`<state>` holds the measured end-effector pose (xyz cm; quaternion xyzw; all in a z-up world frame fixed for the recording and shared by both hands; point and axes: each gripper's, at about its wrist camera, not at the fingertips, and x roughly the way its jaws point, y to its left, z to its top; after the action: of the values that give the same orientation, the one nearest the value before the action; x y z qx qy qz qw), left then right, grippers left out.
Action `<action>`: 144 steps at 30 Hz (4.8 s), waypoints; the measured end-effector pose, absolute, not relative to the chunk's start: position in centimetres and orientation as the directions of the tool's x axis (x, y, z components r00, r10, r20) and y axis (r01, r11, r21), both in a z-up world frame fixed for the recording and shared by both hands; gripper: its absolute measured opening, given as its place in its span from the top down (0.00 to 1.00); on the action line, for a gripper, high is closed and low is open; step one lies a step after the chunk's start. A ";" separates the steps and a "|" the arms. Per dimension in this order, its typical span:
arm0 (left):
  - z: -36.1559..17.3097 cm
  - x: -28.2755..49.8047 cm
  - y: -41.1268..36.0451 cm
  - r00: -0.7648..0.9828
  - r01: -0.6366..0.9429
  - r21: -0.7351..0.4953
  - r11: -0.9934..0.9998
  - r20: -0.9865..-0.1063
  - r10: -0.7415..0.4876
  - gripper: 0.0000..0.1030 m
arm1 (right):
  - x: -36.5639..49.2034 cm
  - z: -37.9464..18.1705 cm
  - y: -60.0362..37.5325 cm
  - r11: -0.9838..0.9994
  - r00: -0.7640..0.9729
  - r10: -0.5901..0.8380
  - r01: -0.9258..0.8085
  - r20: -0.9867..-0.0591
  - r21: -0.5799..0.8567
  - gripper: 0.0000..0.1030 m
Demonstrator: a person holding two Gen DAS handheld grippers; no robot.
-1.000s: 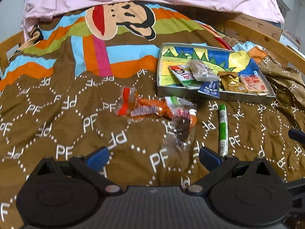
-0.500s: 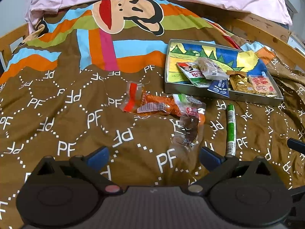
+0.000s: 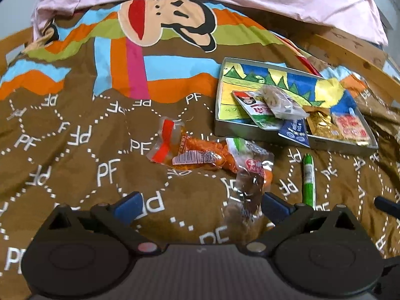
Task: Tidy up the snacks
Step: 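Withdraw both grippers and move them toward the green sausage stick and jerky pack, then grasp the green sausage stick with the right gripper while the left gripper grasps the jerky pack, then lift the jerky pack and sausage stick toward the tray with both grippers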
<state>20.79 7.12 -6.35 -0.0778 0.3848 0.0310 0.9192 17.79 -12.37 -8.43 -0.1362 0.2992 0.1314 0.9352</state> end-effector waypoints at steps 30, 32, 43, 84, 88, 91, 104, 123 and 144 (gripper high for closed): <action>-8.8 23.7 5.3 0.723 -0.018 -0.028 0.999 -0.691 -0.006 0.01 | 22.7 -11.7 -11.3 0.918 0.768 -0.089 -0.184 -0.634 -0.351 0.01; -9.1 23.8 4.7 0.724 0.013 -0.012 1.000 -0.690 -0.018 0.01 | 22.6 -11.9 -11.6 0.924 0.774 -0.062 -0.193 -0.630 -0.329 0.01; -10.2 24.5 2.0 0.748 0.122 0.104 0.987 -0.663 -0.023 0.05 | 21.7 -12.4 -10.1 0.866 0.816 0.068 -0.334 -0.575 -0.371 0.23; -8.9 23.7 1.3 0.670 0.139 -0.001 0.990 -0.736 -0.095 0.54 | 21.7 -11.8 -11.0 0.912 0.705 0.179 -0.381 -0.686 -0.154 0.81; -7.9 22.5 1.1 0.659 0.139 -0.038 0.990 -0.742 -0.121 0.55 | 20.8 -11.4 -10.8 0.897 0.711 0.155 -0.393 -0.685 -0.204 0.82; -7.0 21.3 1.5 0.649 0.123 -0.103 0.987 -0.744 -0.159 0.55 | 19.8 -10.9 -10.6 0.876 0.727 0.136 -0.406 -0.673 -0.262 0.82; -0.9 17.7 1.7 0.767 0.108 -0.208 0.972 -0.605 -0.215 0.55 | 14.9 -4.7 -11.4 0.806 0.882 0.123 -0.356 -0.454 -0.473 0.82; 6.2 29.6 2.4 0.914 0.070 -0.320 0.945 -0.359 -0.190 0.55 | 25.2 3.0 -12.7 0.866 0.949 0.203 -0.290 -0.243 -0.407 0.82; -5.3 41.6 3.2 0.842 -0.025 -0.329 0.944 -0.517 -0.158 0.55 | 40.5 -5.2 -14.0 0.955 0.863 0.189 -0.272 -0.469 -0.117 0.82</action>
<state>41.56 3.21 -5.27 -0.1638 0.2793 -0.0350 0.9455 40.50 -14.01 -5.23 -0.0899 0.2329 0.1200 0.9609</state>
